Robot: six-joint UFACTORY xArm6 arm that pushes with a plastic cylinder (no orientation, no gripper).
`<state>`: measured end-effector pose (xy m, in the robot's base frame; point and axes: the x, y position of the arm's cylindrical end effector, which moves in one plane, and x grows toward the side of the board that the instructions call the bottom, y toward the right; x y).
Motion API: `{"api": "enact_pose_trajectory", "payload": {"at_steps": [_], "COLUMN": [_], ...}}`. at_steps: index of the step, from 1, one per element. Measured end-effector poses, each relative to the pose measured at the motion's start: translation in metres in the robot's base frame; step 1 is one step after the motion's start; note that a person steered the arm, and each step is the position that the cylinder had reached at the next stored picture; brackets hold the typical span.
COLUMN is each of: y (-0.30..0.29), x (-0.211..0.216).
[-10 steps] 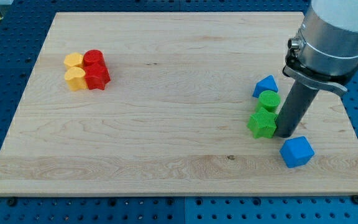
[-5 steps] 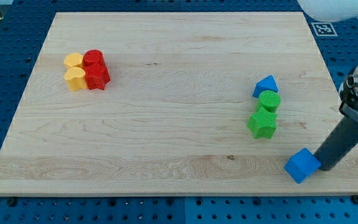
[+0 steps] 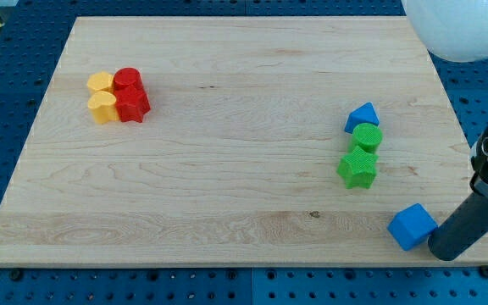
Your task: Move blue cube below to the green star
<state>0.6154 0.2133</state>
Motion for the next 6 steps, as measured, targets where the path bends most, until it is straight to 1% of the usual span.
{"api": "enact_pose_trajectory", "payload": {"at_steps": [2, 6], "y": [-0.015, -0.039], "x": [-0.018, -0.031]}}
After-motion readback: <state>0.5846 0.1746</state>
